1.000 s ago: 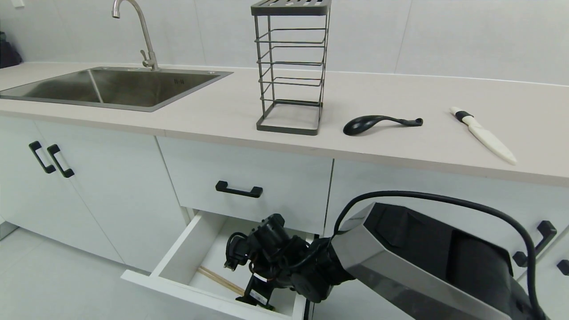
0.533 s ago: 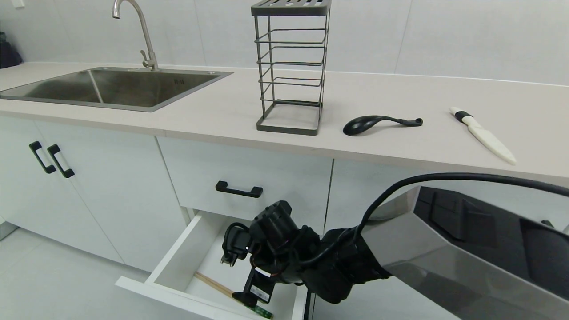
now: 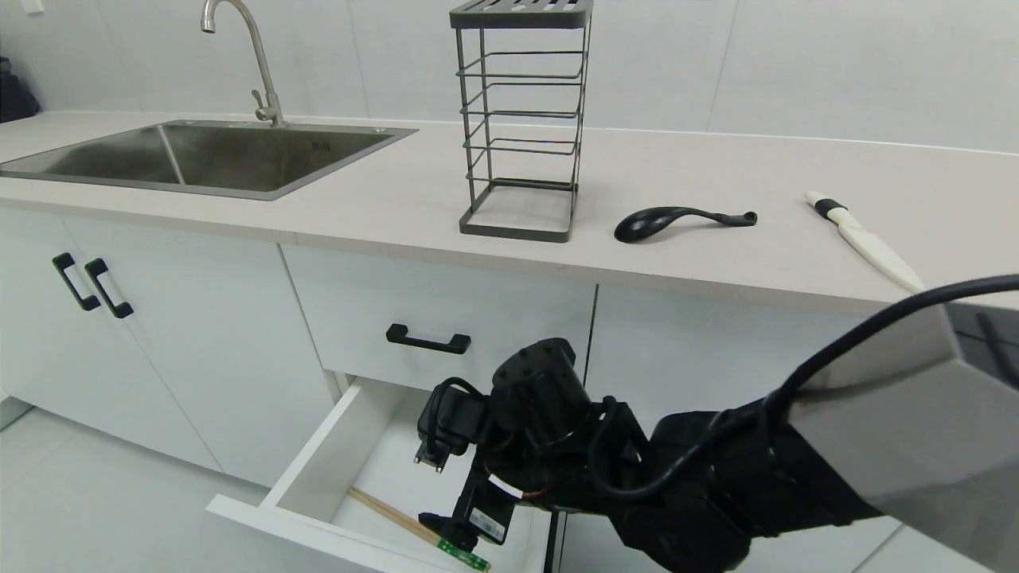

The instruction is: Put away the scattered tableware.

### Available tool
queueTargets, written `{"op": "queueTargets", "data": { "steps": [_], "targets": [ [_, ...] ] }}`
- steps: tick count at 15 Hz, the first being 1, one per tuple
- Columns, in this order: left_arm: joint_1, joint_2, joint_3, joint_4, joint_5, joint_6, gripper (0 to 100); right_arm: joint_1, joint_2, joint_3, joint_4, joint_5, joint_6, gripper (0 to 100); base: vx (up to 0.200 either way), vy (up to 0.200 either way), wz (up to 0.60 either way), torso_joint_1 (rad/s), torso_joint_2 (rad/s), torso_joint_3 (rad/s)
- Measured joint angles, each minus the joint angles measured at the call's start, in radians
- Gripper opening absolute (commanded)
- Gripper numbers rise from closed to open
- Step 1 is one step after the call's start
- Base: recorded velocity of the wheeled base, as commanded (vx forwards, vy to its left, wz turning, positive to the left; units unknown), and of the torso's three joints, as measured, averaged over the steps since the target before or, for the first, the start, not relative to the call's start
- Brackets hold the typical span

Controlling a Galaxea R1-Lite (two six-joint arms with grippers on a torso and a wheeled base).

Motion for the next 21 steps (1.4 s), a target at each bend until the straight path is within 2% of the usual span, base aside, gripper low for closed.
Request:
{"op": "queueTargets", "data": {
  "steps": [6, 10, 13, 21],
  "targets": [
    [0.0, 0.0, 0.0, 0.0, 0.0, 0.0, 100, 0.041, -0.188, 0.118, -0.028, -0.001, 0.029, 100, 0.0, 0.0, 0.0, 0.0, 0.0, 0.0],
    [0.0, 0.0, 0.0, 0.0, 0.0, 0.0, 100, 0.069, -0.331, 0.303, -0.027, -0.018, 0.038, 100, 0.0, 0.0, 0.0, 0.0, 0.0, 0.0],
    [0.0, 0.0, 0.0, 0.0, 0.0, 0.0, 100, 0.072, -0.429, 0.397, -0.011, -0.082, 0.037, 100, 0.0, 0.0, 0.0, 0.0, 0.0, 0.0],
    [0.0, 0.0, 0.0, 0.0, 0.0, 0.0, 100, 0.071, -0.542, 0.493, -0.01, -0.146, -0.008, 100, 0.0, 0.0, 0.0, 0.0, 0.0, 0.0]
  ]
}}
